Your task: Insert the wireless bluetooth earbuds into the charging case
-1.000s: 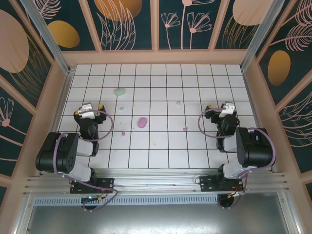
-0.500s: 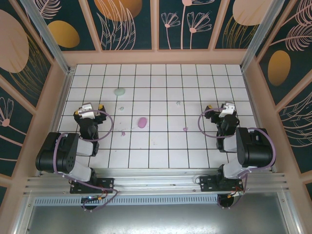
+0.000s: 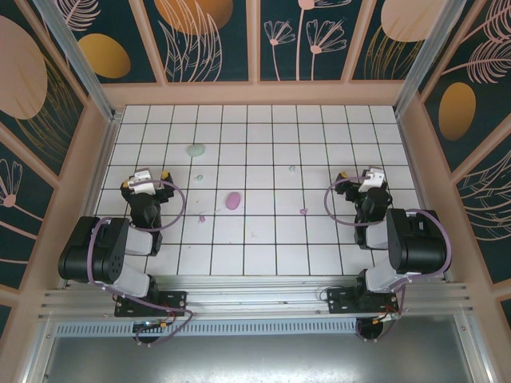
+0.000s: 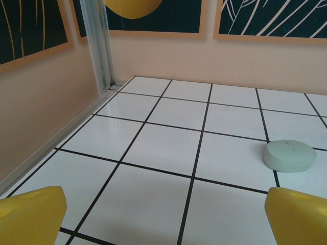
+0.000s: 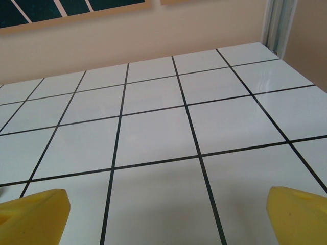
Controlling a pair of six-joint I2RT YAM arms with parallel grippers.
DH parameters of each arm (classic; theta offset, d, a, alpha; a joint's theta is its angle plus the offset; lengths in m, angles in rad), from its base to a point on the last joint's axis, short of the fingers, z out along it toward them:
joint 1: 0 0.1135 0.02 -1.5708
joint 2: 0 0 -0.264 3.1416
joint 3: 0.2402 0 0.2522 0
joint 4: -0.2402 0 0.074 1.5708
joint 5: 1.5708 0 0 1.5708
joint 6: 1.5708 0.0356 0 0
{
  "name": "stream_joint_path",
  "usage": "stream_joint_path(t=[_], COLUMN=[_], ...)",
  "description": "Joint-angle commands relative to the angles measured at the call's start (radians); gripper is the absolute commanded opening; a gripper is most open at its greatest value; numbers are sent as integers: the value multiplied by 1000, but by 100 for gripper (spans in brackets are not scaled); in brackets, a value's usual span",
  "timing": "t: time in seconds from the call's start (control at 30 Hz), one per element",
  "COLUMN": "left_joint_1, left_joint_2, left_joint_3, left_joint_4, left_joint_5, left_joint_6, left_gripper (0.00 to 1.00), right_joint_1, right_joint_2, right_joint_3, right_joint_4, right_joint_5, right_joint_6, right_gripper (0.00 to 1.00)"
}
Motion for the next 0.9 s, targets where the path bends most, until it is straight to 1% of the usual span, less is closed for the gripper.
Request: stream_joint_path(t=[0.0, 0.17, 0.23, 0.27, 0.33, 0.37, 0.4, 0.47, 0.5, 0.53, 0.57, 0.6, 0.63, 0.67, 0.77, 0.8, 0.87], left_joint_1=[5, 6, 6, 6, 6, 7, 6, 6, 6, 6, 7, 5, 6, 6, 1, -9, -48], left_joint_2=[2, -2, -29, -50, -113, -163, -210, -261, -275, -282, -286, -287, -285, -278, -236, -213, -169], left_joint_3=[18, 10, 10, 5, -2, 17, 61, 146, 177, 196, 218, 242, 263, 291, 358, 374, 404], left_joint_4=[30, 44, 21, 13, -29, -121, -257, -475, -545, -593, -642, -690, -734, -784, -879, -902, -958], left_joint_5=[10, 10, 46, 52, 40, 33, 22, 18, 33, 61, 101, 136, 168, 219, 419, 470, 527], left_joint_6=[-17, -14, 1, 3, -4, -17, -37, -67, -81, -84, -88, -100, -119, -142, -236, -282, -337], left_gripper=[99, 99, 99, 99, 99, 99, 98, 99, 99, 99, 98, 98, 98, 96, 86, 85, 85], right_joint_1=[2, 2, 2, 5, 17, 24, 27, 31, 36, 40, 51, 76, 104, 145, 281, 323, 382], right_joint_2=[5, 6, -1, -15, -66, -100, -127, -149, -157, -160, -162, -169, -180, -196, -236, -244, -250], right_joint_3=[15, 16, 16, 27, 64, 108, 167, 261, 307, 348, 388, 415, 427, 433, 433, 429, 411], right_joint_4=[46, 46, 41, 9, -94, -211, -350, -546, -642, -723, -804, -860, -895, -922, -979, -986, -979], right_joint_5=[-11, -10, -28, -62, -93, -88, -91, -114, -130, -166, -207, -220, -211, -187, -101, -90, -91], right_joint_6=[-13, -13, -18, -32, -64, -60, -39, 6, 44, 58, 59, 58, 59, 61, 63, 77, 125], right_gripper=[99, 99, 98, 96, 95, 95, 95, 94, 94, 94, 90, 88, 86, 86, 86, 86, 86])
